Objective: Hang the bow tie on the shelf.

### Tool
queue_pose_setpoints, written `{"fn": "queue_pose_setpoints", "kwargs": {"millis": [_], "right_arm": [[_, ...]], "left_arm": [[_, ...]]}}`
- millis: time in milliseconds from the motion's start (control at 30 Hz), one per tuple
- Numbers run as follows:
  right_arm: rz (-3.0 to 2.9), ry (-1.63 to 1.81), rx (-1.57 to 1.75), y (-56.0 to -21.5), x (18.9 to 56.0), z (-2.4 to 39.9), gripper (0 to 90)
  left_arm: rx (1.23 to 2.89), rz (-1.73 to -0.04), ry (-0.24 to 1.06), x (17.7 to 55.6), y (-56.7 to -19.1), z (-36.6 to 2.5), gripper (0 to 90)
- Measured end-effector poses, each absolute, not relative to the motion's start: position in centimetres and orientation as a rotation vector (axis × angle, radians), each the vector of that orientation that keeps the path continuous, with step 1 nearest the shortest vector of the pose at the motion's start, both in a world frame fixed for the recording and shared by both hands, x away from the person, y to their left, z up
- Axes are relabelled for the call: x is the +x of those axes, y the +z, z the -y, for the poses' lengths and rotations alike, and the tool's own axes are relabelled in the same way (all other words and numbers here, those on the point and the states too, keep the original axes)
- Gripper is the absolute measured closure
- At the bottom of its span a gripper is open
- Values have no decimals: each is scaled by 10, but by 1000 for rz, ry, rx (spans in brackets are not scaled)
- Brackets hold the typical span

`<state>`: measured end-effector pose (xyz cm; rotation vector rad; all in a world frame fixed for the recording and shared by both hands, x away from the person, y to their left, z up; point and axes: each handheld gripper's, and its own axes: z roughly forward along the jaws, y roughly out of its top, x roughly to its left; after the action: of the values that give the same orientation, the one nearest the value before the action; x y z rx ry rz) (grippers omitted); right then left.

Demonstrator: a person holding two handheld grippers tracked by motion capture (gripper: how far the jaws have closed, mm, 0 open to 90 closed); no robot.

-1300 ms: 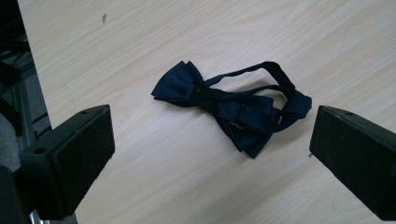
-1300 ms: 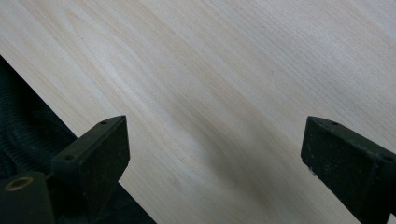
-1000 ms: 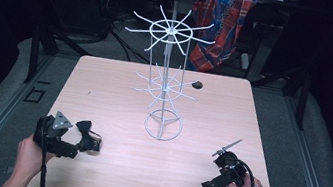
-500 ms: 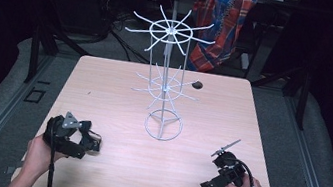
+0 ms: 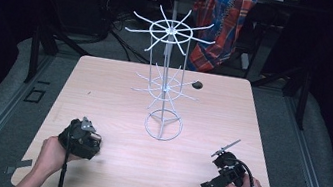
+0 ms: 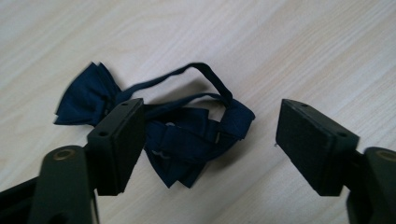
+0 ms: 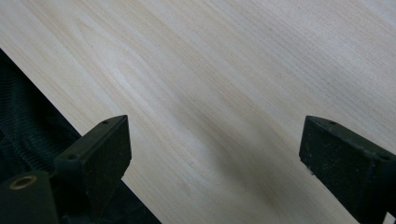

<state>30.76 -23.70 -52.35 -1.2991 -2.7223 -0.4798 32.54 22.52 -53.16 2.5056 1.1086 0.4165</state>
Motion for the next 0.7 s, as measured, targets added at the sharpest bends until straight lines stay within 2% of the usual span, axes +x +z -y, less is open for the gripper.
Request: {"fn": "queue_pose_setpoints", "kwargs": {"millis": [700], "right_arm": [[2728, -468, -1288, -524, 308, 237, 90]], "left_arm": [[2592, -1071, 291, 332, -545, -213, 731]]}}
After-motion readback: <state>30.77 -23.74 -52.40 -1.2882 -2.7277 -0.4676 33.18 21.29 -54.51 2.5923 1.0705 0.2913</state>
